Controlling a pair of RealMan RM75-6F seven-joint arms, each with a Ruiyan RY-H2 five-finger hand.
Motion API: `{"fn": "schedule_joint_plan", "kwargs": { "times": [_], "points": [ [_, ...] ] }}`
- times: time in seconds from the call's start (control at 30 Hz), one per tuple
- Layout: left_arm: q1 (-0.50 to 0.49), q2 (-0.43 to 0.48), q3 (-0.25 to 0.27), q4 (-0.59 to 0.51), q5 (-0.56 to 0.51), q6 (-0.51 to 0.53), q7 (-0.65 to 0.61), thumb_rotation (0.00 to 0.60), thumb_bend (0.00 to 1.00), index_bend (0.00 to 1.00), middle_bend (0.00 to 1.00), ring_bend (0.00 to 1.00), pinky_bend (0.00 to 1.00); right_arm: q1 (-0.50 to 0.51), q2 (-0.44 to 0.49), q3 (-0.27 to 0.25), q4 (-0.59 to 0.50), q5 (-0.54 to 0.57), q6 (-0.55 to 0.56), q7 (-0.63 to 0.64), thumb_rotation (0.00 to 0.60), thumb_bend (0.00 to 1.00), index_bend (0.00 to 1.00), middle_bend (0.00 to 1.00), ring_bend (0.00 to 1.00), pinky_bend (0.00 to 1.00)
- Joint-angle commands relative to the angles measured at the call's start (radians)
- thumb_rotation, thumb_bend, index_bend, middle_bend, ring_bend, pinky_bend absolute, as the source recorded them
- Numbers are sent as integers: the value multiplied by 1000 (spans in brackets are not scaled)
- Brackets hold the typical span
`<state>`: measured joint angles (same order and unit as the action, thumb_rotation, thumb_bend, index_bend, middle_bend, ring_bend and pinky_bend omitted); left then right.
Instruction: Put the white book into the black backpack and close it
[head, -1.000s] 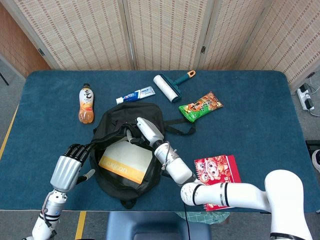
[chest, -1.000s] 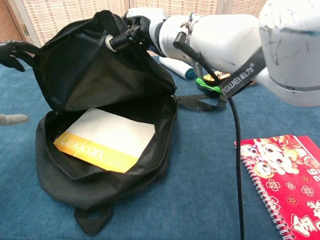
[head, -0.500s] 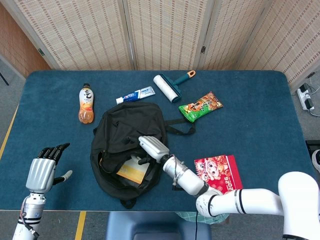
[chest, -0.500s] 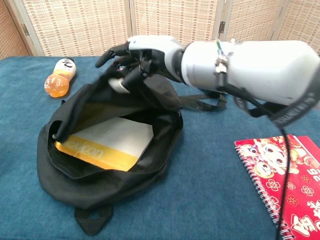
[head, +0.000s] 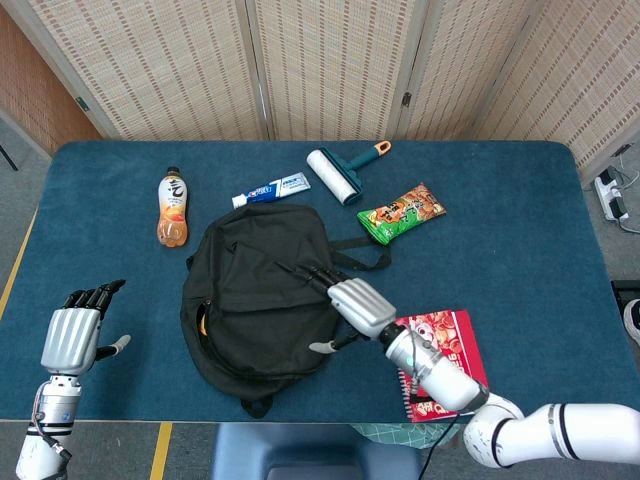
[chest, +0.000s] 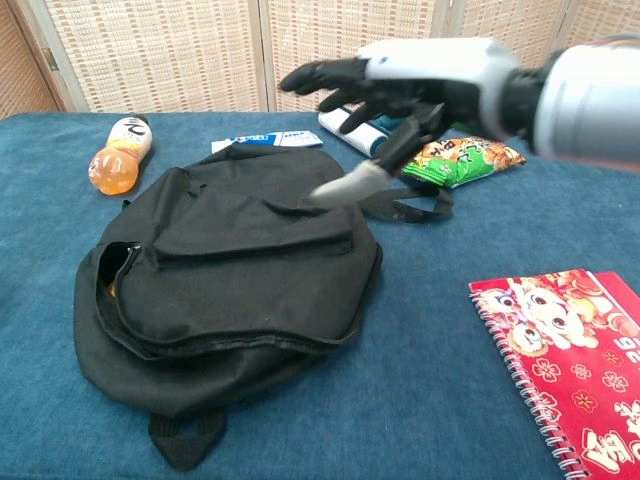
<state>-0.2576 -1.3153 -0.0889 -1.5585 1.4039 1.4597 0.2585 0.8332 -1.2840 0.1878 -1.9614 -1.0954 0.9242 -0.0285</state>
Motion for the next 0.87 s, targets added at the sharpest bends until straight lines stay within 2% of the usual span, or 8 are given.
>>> {"fn": "schedule_joint_plan", "kwargs": {
  "times": [0.03,0.13,0.2,0.43,0.67,0.87],
  "points": [
    [4,2,-9,8,-21,-5,14,600,0,219,328,337,306,-110,57,-52,-12,-68,158,-55,600,359,177,166,143,222],
    [9,9,-21,15,-52,-13,20,600,0,223,328,337,304,-193,90,-101,2,-109,269,-117,600,405,232,214,168,257],
    [13,20,-32,12,-72,-15,20,600,0,227,329,337,302,-251,109,-137,20,-146,338,-145,600,406,231,217,168,259],
    [48,37,-35,0,-88,24,28,600,0,233,328,327,281,-431,154,-220,125,-229,500,-80,600,400,88,174,128,227],
    [82,47,-11,-20,-58,62,28,600,0,240,326,322,272,-555,134,-239,256,-264,599,12,600,399,54,150,113,206],
    [109,77,21,-76,-45,59,40,600,0,238,319,320,259,-627,117,-245,316,-290,631,101,600,398,53,149,113,202]
  ]
}}
